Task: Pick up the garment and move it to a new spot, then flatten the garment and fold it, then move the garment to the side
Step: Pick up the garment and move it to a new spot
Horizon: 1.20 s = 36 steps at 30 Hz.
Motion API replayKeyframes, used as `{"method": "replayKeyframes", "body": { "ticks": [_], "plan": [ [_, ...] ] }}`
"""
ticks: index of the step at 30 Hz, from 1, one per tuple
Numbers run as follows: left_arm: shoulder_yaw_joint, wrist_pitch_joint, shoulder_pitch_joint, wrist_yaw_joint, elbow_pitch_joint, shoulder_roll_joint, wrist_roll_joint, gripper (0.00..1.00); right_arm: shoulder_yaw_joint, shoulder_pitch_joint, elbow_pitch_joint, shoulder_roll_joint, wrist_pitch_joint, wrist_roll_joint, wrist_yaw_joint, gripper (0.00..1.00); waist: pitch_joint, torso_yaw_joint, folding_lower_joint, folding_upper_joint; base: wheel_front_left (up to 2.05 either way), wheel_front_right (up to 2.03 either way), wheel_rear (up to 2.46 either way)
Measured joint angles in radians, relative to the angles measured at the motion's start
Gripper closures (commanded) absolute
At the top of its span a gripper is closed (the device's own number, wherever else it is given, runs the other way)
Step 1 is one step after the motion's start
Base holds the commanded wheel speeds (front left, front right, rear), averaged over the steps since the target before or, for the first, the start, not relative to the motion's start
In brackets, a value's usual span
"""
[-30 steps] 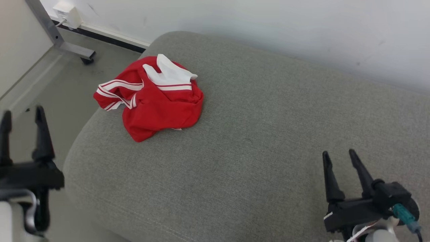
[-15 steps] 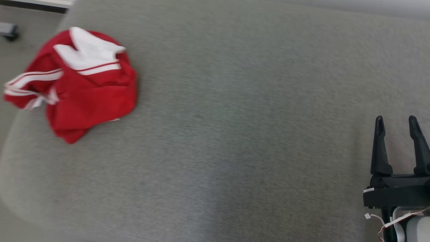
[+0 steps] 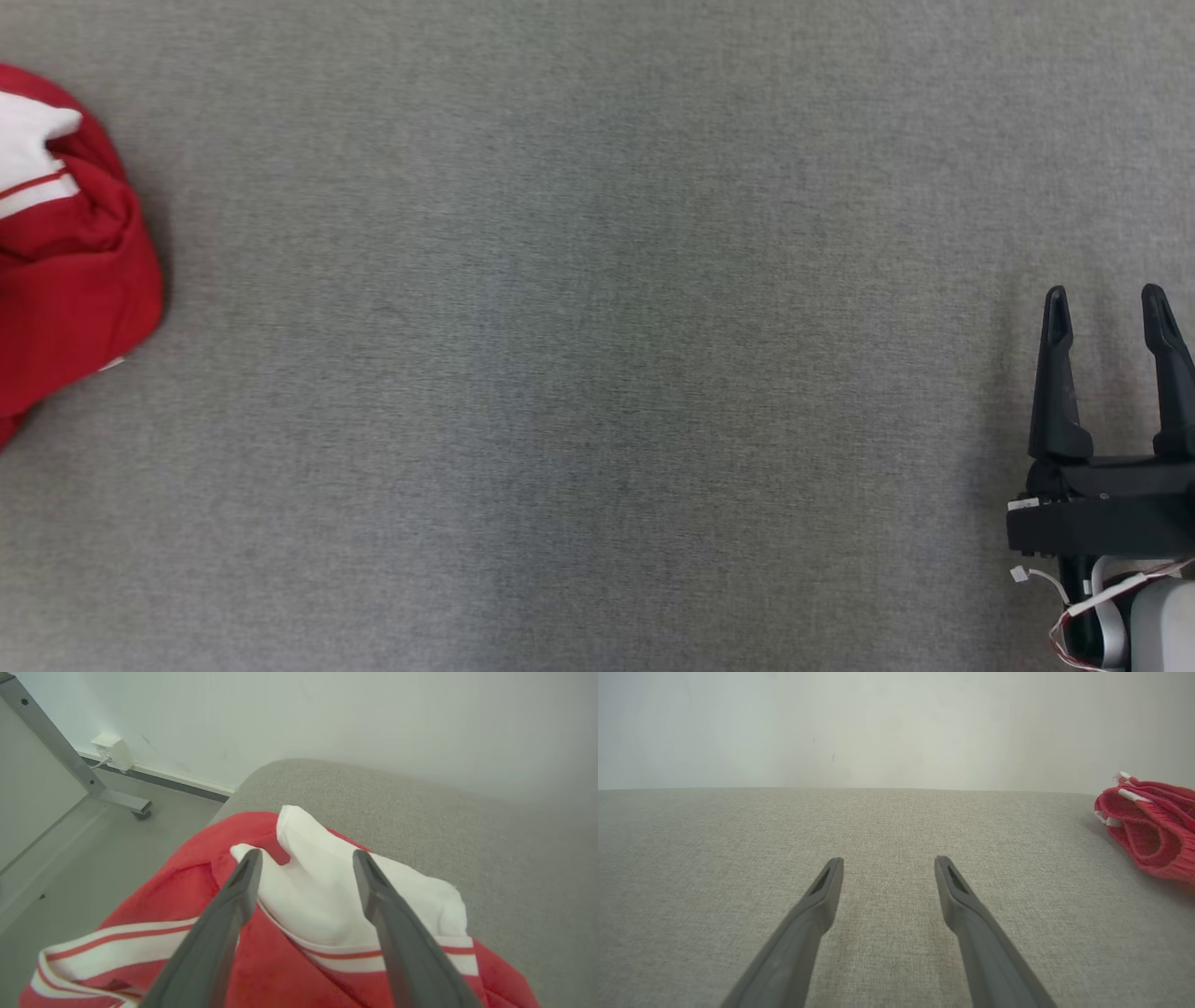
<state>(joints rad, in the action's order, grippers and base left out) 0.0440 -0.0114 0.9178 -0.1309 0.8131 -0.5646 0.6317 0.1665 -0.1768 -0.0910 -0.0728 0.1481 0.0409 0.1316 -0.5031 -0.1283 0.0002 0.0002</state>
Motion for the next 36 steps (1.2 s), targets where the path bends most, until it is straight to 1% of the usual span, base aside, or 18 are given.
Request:
{"method": "replayKeyframes", "body": {
  "ticks": [3,6,11,12,13,14,16,20,24,26,29,33,36],
  "plan": [
    [0.046,0.035,-0.008,0.0,0.041,0.004,0.066,0.0,-0.008,-0.008,0.001,-0.001,-0.004,0.0,0.0,0.0,-0.018,0.019,0.0,0.0,0.0,0.0,0.0],
    [0.1,0.106,-0.027,0.0,0.1,0.002,0.105,0.0,-0.016,-0.011,0.003,-0.001,-0.004,0.0,0.0,0.0,-0.027,0.036,-0.0001,0.0,0.0,0.0,0.0],
    [0.14,0.137,-0.024,0.0,0.143,-0.008,0.157,0.0,-0.011,-0.011,0.004,-0.003,-0.004,0.0,0.0,0.0,-0.032,0.056,-0.0003,-0.0003,0.0,0.0,0.0],
    [0.147,0.144,-0.019,0.0,0.151,-0.01,0.165,0.04,-0.012,-0.01,0.005,-0.002,-0.004,0.0,0.0,0.0,-0.031,0.058,-0.0002,-0.0003,0.0,0.0,0.0],
    [0.155,0.143,-0.016,0.0,0.16,-0.014,0.169,0.69,-0.013,-0.01,0.004,-0.002,-0.005,0.0,0.0,0.0,-0.029,0.059,-0.0003,-0.0004,0.0,0.0,0.0],
    [0.163,0.132,-0.013,0.0,0.169,-0.016,0.168,1.0,-0.014,-0.01,0.004,-0.002,-0.006,0.0,0.0,0.0,-0.028,0.061,-0.0003,-0.0003,0.0,0.0,0.0],
    [0.182,0.094,-0.008,0.0,0.182,-0.016,0.16,1.0,-0.014,-0.01,0.006,-0.001,-0.006,0.0,0.0,0.0,-0.023,0.062,-0.0003,-0.0003,0.0,0.0,0.0],
    [0.207,-0.048,0.015,-0.001,0.216,-0.024,0.11,1.0,-0.015,-0.01,0.025,0.002,0.002,0.002,0.0,0.0,-0.005,0.058,-0.0002,-0.0002,0.0,0.0,0.0],
    [0.231,-0.14,0.076,-0.001,0.208,-0.047,0.089,1.0,-0.021,-0.009,0.073,0.004,0.024,0.021,0.0,0.0,0.028,0.053,-0.0002,-0.0002,0.0,0.0,0.0],
    [0.257,-0.174,0.103,-0.001,0.189,-0.066,0.057,1.0,-0.026,-0.007,0.104,0.006,0.04,0.031,0.0,0.0,0.051,0.052,-0.0002,-0.0003,0.0,0.0,0.0],
    [0.278,-0.199,0.157,0.0,0.14,-0.079,0.036,1.0,-0.033,-0.003,0.143,0.012,0.059,0.049,0.0,0.0,0.089,0.051,-0.0002,-0.0002,0.0,0.0,0.0],
    [0.299,-0.217,0.252,0.0,0.043,-0.091,0.002,1.0,-0.043,0.003,0.2,0.016,0.084,0.078,0.0,0.0,0.141,0.059,-0.0003,-0.0003,0.0,0.0,0.0],
    [0.32,-0.206,0.308,0.0,-0.045,-0.087,-0.019,1.0,-0.051,0.011,0.232,0.02,0.099,0.095,0.0,0.0,0.177,0.078,-0.0003,-0.0003,0.0,0.0,0.0]
  ]
}}
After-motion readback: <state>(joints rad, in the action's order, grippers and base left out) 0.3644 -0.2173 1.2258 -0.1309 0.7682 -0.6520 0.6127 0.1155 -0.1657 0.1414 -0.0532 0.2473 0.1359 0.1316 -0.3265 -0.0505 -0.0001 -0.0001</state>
